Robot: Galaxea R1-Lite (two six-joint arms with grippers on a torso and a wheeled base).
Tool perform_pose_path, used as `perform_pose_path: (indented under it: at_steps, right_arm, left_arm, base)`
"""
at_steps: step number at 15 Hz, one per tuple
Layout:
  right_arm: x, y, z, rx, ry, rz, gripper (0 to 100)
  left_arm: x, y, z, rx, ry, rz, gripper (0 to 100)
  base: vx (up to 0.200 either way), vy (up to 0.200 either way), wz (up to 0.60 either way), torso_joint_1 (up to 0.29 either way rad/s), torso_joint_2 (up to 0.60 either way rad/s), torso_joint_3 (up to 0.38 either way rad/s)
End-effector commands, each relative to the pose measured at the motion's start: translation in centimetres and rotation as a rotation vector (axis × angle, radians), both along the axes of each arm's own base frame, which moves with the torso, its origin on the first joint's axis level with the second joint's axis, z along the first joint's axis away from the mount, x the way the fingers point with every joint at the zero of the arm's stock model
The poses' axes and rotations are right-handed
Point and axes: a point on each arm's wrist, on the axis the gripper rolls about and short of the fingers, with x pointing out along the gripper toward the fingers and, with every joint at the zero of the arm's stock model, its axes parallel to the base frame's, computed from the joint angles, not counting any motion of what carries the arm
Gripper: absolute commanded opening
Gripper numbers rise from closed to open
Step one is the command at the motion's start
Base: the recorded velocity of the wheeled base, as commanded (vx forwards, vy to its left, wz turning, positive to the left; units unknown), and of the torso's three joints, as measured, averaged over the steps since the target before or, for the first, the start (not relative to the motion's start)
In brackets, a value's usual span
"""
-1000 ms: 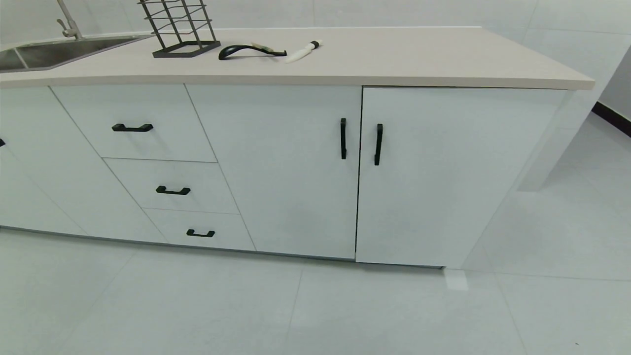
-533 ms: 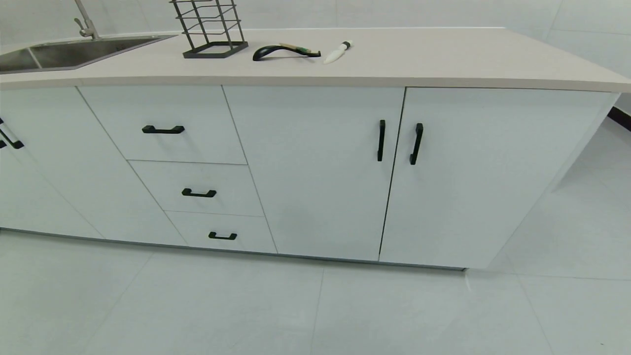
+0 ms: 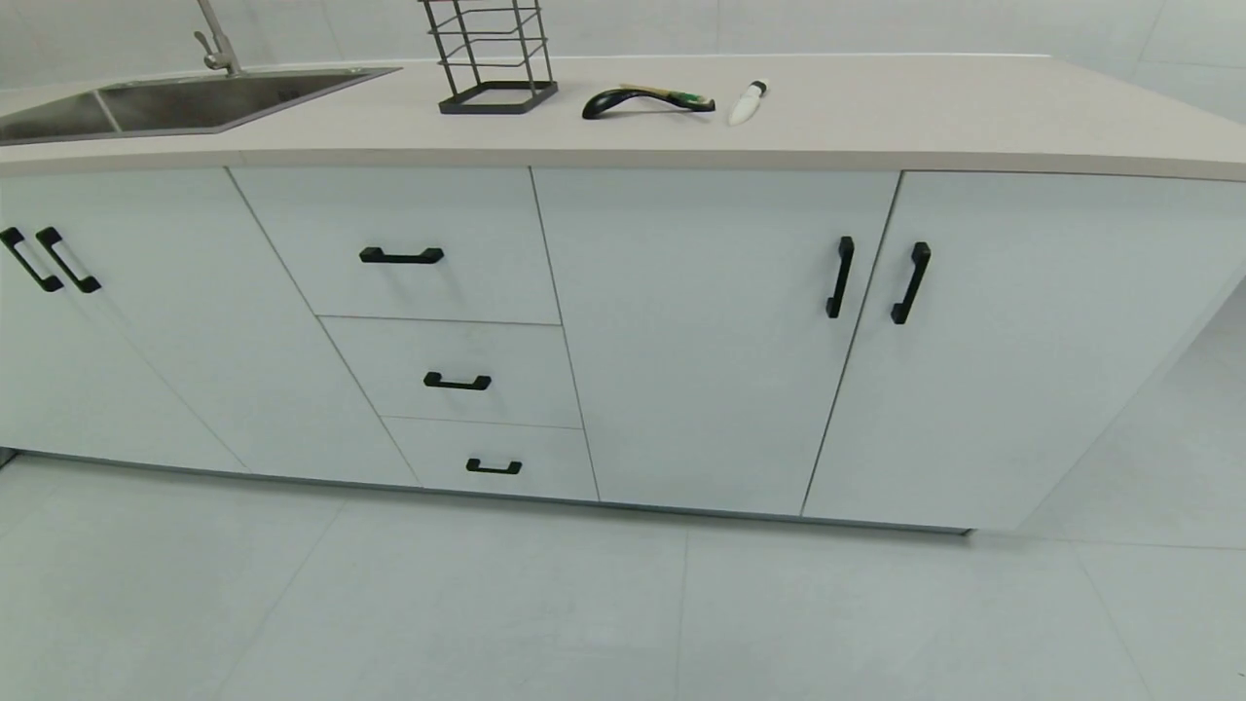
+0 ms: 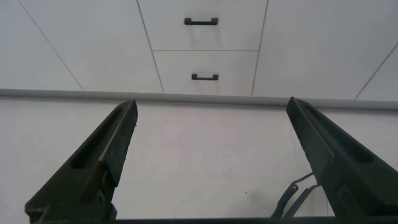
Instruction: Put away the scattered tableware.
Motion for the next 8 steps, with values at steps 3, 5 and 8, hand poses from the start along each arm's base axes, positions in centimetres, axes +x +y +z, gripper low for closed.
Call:
perform_pose_path:
  at_steps: [3,5,8]
  right_arm:
    - [0.02,-0.01,0.01,0.004,0.002,-0.003,0]
    - [0.02,-0.01,0.01,0.002,0.002,-0.003,0]
    - [0.02,-0.01,0.01,0.004,0.002,-0.003,0]
  left_arm:
    - [0.00,0.00,0.00,-0.001,0.000,0.001,100]
    - [0.00,0.00,0.00,-0.003,0.000,0.001,100]
    - [0.00,0.00,-0.02,-0.007,0.001,0.000,100]
  base:
    - [0.000,0.200,0.00,0.002,0.01,0.006]
    - [0.000,0.200,0.00,0.007,0.00,-0.002]
    - [0.000,0.067,0.00,-0.001,0.00,-0.001]
